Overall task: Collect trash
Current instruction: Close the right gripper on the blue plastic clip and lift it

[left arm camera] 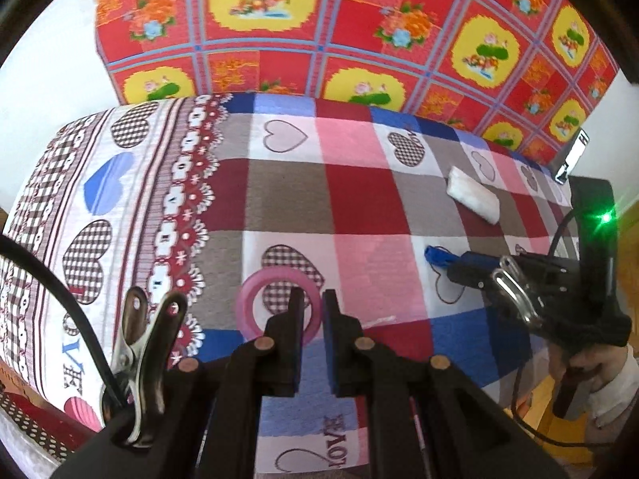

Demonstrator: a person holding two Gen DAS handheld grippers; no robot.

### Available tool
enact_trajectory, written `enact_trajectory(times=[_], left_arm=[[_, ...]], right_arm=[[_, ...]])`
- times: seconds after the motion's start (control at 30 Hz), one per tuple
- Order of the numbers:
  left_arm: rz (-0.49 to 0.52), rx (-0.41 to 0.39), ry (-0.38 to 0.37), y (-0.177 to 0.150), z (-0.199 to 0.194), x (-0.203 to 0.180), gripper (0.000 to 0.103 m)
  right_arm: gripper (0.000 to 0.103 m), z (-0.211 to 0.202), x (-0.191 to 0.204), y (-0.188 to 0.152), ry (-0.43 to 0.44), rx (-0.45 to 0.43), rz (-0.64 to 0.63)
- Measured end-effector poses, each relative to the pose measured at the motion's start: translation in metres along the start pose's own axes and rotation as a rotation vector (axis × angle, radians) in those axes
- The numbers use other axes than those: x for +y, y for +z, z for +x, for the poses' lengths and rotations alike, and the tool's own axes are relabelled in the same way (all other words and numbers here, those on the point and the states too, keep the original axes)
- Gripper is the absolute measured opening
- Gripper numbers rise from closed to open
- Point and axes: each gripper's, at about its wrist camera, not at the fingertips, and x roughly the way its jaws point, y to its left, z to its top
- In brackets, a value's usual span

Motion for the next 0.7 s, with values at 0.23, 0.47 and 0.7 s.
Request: enact_trajectory(times=[0.23,0.47,0.7], left_arm=[[-0.020,-0.026,0.014,0.000,-0.010,0.022,0.009],[-0.015,-0.030,-0.009,0.000,-0.017,0.053,0.009],[0.023,-0.030,-0.022,0.000,-0.028,0.092,0.009]], right_arm=[[0.025,0.006,0.012,0.006,-0.015,0.007,-0.055],[0.014,0.008,0.023,0.004,-0.030,0.006,-0.018],[0.011,0.004,0.045,0.003,-0.049,-0.030,0.085]])
